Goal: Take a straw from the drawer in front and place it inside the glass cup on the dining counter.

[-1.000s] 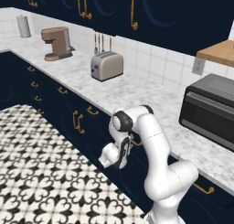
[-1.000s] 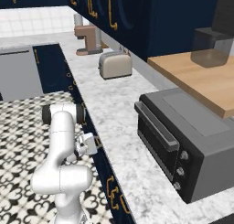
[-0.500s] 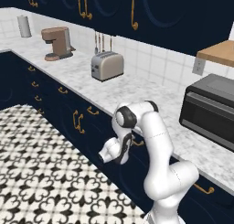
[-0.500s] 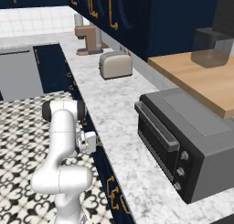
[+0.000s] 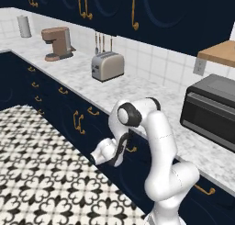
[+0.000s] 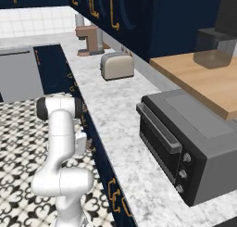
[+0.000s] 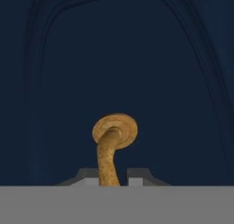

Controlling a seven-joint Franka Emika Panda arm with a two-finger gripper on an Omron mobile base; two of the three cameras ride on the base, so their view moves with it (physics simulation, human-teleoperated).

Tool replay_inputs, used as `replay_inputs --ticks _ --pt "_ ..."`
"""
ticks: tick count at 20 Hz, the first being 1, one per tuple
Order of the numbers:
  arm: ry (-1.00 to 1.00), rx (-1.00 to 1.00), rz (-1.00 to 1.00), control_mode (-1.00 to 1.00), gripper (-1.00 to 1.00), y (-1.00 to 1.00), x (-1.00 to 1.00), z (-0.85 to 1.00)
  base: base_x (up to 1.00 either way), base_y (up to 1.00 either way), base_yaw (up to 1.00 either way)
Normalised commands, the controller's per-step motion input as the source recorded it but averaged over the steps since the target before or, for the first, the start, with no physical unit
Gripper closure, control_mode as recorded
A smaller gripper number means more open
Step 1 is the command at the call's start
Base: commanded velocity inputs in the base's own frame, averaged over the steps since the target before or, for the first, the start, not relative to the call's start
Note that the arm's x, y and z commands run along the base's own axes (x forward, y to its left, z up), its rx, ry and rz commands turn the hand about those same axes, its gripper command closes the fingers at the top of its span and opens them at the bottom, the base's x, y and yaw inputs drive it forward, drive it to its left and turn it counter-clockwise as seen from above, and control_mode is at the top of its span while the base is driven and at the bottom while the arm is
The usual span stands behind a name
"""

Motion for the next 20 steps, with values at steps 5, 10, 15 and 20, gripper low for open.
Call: replay_inputs --ticks 5,10,15,20 --pt "0.11 0.01 0.00 -1.00 1.00 1.00 -0.47 0.00 0.00 0.00 0.00" --pt "0.15 0.02 0.00 -1.00 1.00 1.00 -0.43 0.00 0.00 0.00 0.00" --pt "0.11 0.00 0.00 -1.00 1.00 1.00 -0.50 0.00 0.00 0.00 0.00" --pt "0.09 0.00 0.00 -1.00 1.00 1.00 -0.46 0.00 0.00 0.00 0.00"
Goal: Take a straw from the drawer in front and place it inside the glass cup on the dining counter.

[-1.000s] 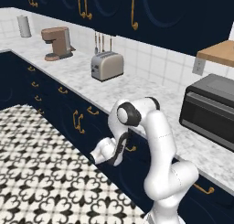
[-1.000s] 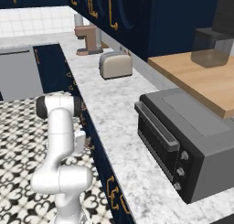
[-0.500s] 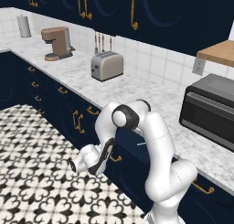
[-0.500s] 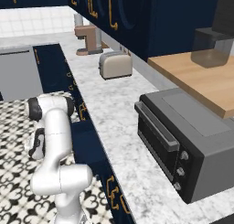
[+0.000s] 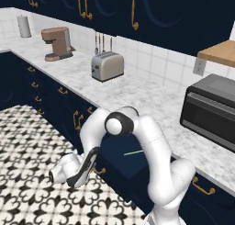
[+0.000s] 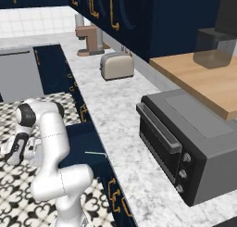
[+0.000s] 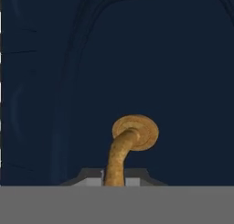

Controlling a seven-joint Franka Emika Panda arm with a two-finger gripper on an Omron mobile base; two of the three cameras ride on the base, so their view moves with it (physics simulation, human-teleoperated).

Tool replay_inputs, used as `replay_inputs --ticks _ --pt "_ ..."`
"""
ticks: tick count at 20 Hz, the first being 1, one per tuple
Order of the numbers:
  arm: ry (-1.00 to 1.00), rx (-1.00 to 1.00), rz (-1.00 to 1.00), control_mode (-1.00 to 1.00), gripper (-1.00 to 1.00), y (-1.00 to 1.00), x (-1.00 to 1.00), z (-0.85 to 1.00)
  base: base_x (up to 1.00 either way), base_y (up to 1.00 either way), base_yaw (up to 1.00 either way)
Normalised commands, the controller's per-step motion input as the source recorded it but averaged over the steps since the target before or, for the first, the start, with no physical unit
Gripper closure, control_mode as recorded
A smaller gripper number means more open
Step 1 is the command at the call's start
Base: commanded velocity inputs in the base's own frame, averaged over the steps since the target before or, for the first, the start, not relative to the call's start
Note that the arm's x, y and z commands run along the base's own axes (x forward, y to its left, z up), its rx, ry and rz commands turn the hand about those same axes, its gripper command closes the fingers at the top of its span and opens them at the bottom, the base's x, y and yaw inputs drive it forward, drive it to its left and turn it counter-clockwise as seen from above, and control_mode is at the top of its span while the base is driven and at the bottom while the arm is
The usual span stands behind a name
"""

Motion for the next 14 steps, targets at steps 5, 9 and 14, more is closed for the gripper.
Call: replay_inputs --ticks 5,9,14 --pt "0.01 0.08 0.00 -1.00 -1.00 0.64 -0.51 0.39 0.00 0.00 0.00" --pt "0.00 0.34 0.00 -1.00 -1.00 -0.02 -0.71 0.99 0.00 0.00 0.00" --pt "0.16 0.48 0.00 -1.00 -1.00 -0.19 -0.54 0.95 0.00 0.00 0.00"
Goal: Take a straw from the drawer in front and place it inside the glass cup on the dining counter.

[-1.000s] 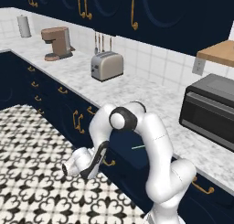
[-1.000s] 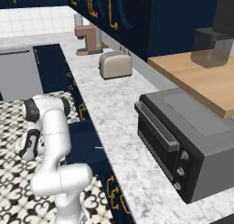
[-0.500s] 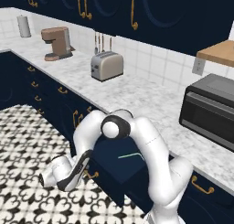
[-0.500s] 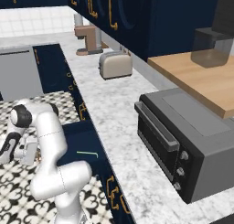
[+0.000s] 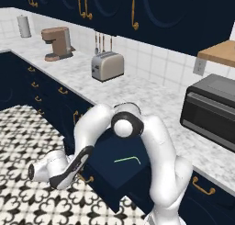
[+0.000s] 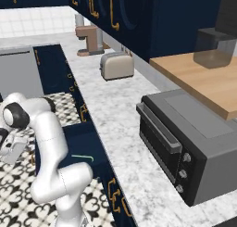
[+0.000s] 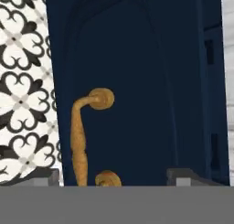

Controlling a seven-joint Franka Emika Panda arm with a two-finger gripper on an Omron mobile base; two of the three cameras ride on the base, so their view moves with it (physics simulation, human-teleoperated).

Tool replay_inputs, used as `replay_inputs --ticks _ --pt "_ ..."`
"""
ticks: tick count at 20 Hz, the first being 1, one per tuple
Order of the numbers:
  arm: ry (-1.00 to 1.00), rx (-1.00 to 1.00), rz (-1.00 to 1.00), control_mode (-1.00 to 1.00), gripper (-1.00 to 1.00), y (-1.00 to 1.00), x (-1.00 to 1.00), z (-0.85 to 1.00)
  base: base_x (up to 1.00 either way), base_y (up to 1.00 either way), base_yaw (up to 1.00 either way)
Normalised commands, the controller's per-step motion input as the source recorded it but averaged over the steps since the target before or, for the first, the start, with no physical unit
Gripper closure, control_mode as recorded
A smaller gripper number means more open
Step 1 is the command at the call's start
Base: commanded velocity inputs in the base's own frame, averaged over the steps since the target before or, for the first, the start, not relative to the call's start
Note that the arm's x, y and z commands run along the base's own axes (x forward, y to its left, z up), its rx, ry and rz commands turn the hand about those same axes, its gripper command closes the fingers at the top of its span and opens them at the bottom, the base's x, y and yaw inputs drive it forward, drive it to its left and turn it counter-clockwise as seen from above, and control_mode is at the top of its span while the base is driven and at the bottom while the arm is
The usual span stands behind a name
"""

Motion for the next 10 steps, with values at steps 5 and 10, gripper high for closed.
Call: replay_inputs --ticks 5,10 --pt "0.24 0.51 0.00 -1.00 -1.00 -0.08 -0.70 0.64 0.00 0.00 0.00" --pt "-0.01 0.35 0.00 -1.00 -1.00 -0.70 -0.67 1.00 0.00 0.00 0.00"
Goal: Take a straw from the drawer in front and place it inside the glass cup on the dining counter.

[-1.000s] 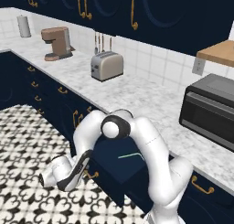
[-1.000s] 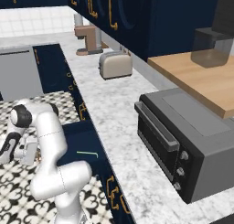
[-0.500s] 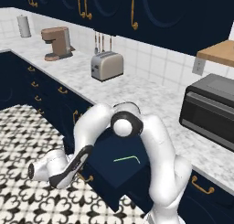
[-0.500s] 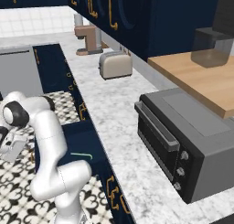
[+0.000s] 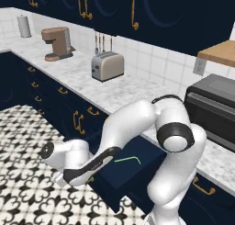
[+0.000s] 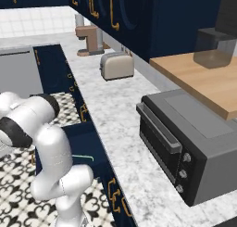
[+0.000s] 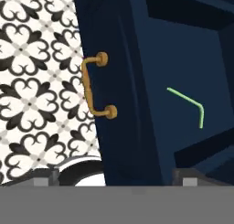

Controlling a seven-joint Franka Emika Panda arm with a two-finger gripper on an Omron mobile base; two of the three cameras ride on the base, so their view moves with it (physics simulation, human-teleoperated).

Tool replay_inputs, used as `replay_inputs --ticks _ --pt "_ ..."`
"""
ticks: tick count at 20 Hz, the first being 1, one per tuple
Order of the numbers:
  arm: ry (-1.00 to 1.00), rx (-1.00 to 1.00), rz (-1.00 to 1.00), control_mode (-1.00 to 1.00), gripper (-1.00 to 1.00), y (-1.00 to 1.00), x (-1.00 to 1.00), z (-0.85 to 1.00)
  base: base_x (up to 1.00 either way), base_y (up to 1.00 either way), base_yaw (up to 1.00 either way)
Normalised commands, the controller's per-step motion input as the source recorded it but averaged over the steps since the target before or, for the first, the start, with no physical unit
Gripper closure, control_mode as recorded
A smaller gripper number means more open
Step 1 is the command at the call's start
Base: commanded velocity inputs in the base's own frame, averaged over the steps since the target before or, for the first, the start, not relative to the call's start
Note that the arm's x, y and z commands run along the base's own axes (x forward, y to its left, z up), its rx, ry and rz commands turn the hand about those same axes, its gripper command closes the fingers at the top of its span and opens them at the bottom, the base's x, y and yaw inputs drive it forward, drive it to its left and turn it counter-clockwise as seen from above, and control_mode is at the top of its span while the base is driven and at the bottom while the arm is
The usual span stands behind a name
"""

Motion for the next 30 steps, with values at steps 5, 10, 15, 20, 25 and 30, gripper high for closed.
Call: replay_inputs --ticks 5,10,15,20,25,30 --pt "0.01 0.24 -0.04 -1.00 -1.00 -1.00 0.10 0.93 0.00 0.00 0.00" --pt "0.23 0.22 -0.04 -1.00 -1.00 -0.98 0.70 0.40 0.00 0.00 0.00" --pt "0.25 0.11 0.00 -1.00 -1.00 -0.64 0.60 -0.34 0.00 0.00 0.00" --pt "0.20 0.04 0.00 -1.00 -1.00 -0.09 0.63 -0.69 0.00 0.00 0.00" --pt "0.18 0.00 0.00 -1.00 -1.00 0.16 0.47 -0.49 0.00 0.00 0.00" --pt "0.10 0.00 0.00 -1.00 -1.00 0.41 0.02 -0.25 0.00 0.00 0.00"
